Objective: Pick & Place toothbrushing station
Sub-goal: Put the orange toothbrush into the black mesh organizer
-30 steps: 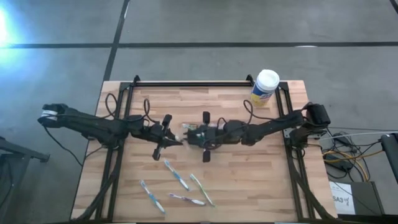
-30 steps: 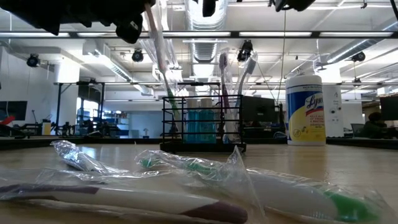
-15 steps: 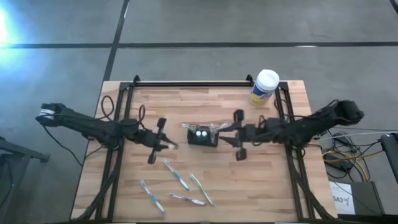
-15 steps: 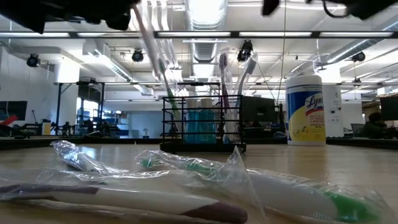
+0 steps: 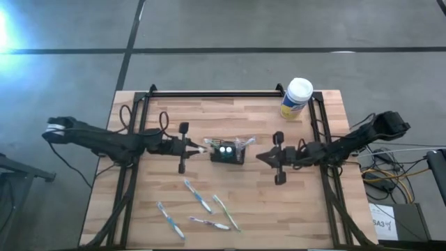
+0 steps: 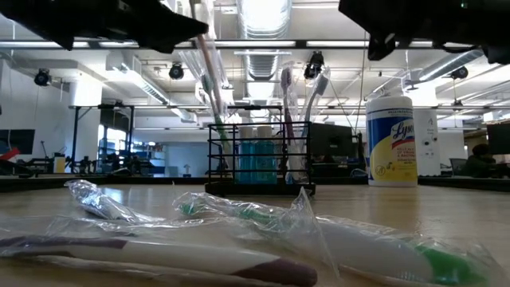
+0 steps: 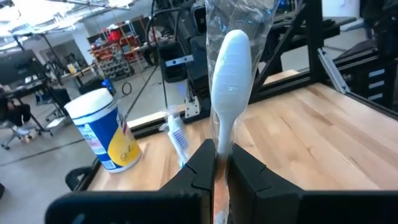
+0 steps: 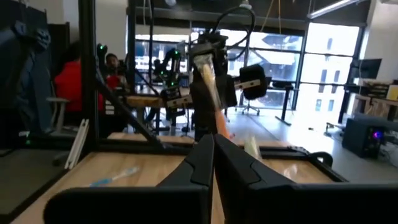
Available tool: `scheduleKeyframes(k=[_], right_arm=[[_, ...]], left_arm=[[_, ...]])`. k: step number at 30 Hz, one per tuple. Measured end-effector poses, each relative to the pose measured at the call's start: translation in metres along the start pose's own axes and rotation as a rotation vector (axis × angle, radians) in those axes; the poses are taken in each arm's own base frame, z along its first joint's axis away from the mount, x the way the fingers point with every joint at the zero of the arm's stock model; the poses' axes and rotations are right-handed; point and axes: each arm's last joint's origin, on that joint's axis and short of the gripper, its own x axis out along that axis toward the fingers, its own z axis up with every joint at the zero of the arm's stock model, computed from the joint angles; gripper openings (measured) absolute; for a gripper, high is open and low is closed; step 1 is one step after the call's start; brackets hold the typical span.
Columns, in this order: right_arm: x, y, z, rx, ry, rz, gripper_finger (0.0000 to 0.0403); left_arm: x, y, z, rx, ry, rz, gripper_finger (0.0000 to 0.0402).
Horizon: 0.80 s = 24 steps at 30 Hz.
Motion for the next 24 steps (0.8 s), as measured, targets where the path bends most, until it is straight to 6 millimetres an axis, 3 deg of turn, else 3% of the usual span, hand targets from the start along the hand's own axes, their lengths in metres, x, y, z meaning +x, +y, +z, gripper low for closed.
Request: scheduleKeyframes(k=[4,24], right_arm=[[-0.004,0.0,-0.007,-0.003,0.028,0.002,0.0008],[-0.003,0.0,-0.006,-0.005,0.02,0.003,0.0008]], left_arm=[[0.008,0.0,-0.009,-0.007,0.025,-0.01,0.0022],[0.038,0.001,-0.061,-0.066,0.176,0.021,0.0022]])
